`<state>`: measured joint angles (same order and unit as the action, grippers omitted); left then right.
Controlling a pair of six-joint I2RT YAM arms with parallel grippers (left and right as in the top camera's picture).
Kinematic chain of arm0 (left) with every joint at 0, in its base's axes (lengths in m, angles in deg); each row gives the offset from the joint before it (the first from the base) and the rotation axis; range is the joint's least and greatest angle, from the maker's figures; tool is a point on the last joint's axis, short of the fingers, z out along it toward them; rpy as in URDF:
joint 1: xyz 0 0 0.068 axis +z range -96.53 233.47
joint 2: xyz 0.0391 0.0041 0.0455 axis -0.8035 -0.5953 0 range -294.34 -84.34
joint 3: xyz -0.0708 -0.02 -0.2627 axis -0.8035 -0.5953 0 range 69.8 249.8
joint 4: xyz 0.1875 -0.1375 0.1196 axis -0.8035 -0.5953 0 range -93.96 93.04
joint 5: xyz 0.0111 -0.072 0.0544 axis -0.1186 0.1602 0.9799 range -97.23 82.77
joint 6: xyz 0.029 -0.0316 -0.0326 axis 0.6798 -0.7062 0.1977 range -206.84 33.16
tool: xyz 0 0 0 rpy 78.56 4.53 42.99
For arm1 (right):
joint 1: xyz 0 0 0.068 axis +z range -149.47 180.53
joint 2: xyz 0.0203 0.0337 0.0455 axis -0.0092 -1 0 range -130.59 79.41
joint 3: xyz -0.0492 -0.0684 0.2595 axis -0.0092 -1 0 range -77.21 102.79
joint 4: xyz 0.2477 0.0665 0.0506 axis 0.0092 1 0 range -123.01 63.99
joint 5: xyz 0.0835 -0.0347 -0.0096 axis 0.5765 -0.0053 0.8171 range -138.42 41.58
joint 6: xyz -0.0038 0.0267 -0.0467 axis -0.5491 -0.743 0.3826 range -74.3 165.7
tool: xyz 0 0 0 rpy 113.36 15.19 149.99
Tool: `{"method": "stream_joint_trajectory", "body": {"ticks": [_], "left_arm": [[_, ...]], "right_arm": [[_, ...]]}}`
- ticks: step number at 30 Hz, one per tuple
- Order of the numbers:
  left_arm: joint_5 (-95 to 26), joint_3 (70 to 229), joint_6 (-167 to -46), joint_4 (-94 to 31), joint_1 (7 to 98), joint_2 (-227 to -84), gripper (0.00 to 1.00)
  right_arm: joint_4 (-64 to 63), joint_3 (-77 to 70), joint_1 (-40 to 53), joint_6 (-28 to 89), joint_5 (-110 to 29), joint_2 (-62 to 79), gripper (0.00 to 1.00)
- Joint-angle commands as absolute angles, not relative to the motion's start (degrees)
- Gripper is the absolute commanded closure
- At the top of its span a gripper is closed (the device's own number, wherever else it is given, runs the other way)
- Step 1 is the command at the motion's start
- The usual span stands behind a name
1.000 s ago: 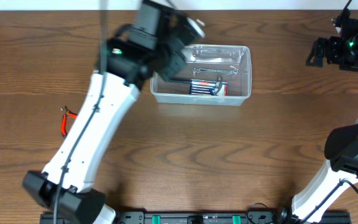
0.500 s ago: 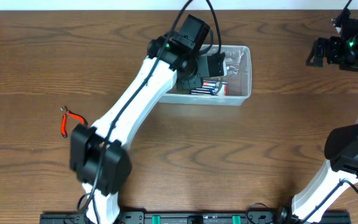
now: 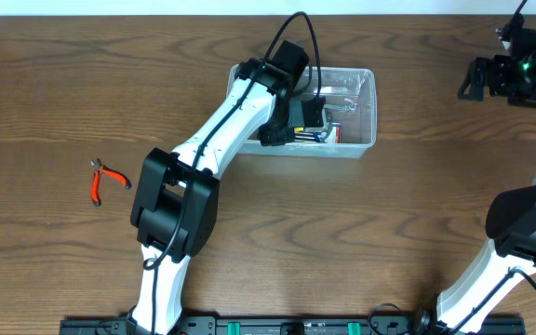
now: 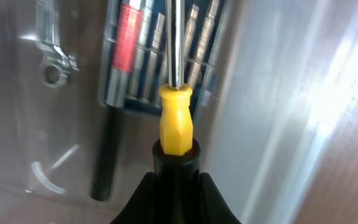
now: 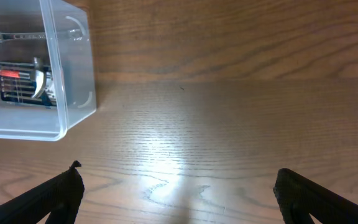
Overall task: Pack container
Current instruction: 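Carry the screwdriver with the left gripper into the clear container, then release the screwdriver and move the left gripper to the pliers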
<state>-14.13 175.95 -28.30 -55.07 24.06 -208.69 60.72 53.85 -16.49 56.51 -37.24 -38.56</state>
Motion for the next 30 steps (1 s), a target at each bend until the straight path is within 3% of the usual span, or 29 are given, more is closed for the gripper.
{"method": "stream_joint_trajectory", "body": {"ticks": [1,10,19,24,25,27,30], "left_arm": [[-14.1,176.1,-27.8,-57.9,24.3,-209.0,0.94],[-14.1,176.1,-28.2,-63.6,24.3,-209.0,0.93],[-14.1,176.1,-28.2,-56.5,24.3,-209.0,0.76],[-14.1,176.2,-31.1,-52.8,24.3,-209.0,0.51],[-14.1,176.2,-31.7,-53.0,24.4,-209.0,0.28],[-13.6,176.2,-33.9,-53.4,24.4,-208.7,0.07],[-10.5,176.2,-39.9,-53.4,24.4,-206.7,0.02]], "right_arm": [[60.6,54.2,-16.6,57.1,-36.4,-38.7,0.01],[60.7,54.2,-16.6,57.1,-36.4,-38.7,0.01],[61.3,54.2,-16.6,57.1,-36.4,-38.7,0.01],[61.7,54.2,-16.6,57.1,-36.4,-38.7,0.01],[61.7,54.2,-16.6,57.1,-36.4,-38.7,0.01],[61.7,54.2,-16.6,57.1,-36.4,-38.7,0.01],[61.5,54.2,-16.6,57.1,-36.4,-38.7,0.01]]}}
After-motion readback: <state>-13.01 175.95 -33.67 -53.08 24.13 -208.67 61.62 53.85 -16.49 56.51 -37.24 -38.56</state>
